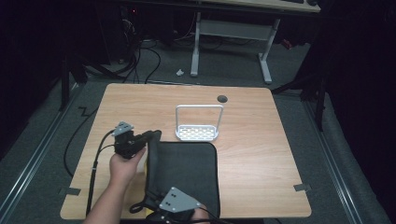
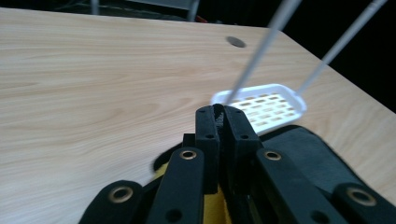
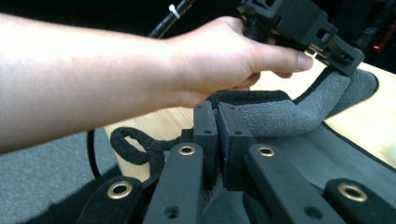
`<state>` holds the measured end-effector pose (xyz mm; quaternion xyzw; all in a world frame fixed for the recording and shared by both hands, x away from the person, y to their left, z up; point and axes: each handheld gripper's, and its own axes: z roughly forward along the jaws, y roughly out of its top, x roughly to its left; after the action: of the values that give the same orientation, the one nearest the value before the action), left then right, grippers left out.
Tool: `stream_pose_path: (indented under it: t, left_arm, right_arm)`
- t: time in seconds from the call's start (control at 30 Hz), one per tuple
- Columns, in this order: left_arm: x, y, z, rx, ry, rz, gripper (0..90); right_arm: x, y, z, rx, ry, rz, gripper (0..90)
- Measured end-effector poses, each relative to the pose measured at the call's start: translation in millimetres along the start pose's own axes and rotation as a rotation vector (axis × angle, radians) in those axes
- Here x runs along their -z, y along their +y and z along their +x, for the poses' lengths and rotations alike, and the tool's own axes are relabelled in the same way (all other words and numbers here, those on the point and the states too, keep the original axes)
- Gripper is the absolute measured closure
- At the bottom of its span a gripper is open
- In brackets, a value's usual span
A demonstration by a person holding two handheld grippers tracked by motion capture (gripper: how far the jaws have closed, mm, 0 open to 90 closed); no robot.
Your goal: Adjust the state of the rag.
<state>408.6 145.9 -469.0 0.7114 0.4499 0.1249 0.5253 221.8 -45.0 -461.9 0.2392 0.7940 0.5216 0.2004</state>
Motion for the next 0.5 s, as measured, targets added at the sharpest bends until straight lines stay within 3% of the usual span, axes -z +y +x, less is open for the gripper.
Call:
stream_pose_path:
  t: [0.07,0.1,0.13,0.17,0.2,0.33,0.4,0.47,0.5]
  left_arm:
    - [-17.4,5.5,-26.7,-0.045,-0.037,0.016,85.3]
    - [-17.4,5.5,-26.7,-0.045,-0.037,0.016,85.2]
    - [-23.4,6.8,-35.8,-0.059,-0.047,0.018,85.2]
    - [-37.1,8.6,-53.2,-0.091,-0.057,0.043,85.2]
    - [-37.1,8.6,-53.2,-0.091,-0.057,0.043,85.2]
    - [-68.9,5.8,-77.7,-0.117,-0.051,0.099,85.0]
    - [-88.3,2.3,-86.0,-0.107,-0.037,0.132,84.8]
    - [-94.5,1.1,-87.7,-0.097,-0.032,0.146,84.7]
    - [-101.4,-0.5,-89.6,-0.091,-0.029,0.159,84.5]
  right_arm:
    - [21.4,-9.9,-10.7,-0.009,-0.032,0.006,87.5]
    - [26.4,-12.1,-13.2,-0.012,-0.041,0.008,87.5]
    - [32.5,-14.9,-16.8,-0.011,-0.048,0.01,87.5]
    - [38.9,-18.5,-20.5,-0.015,-0.062,0.016,87.5]
    - [38.9,-18.5,-20.5,-0.015,-0.062,0.016,87.5]
    - [57.7,-35.2,-36.3,-0.025,-0.103,0.042,87.4]
    - [63.4,-42.9,-43.7,-0.04,-0.121,0.066,87.4]
    - [65.2,-45.9,-46.9,-0.041,-0.122,0.071,87.3]
    - [70.2,-54.2,-54.4,-0.059,-0.135,0.098,87.3]
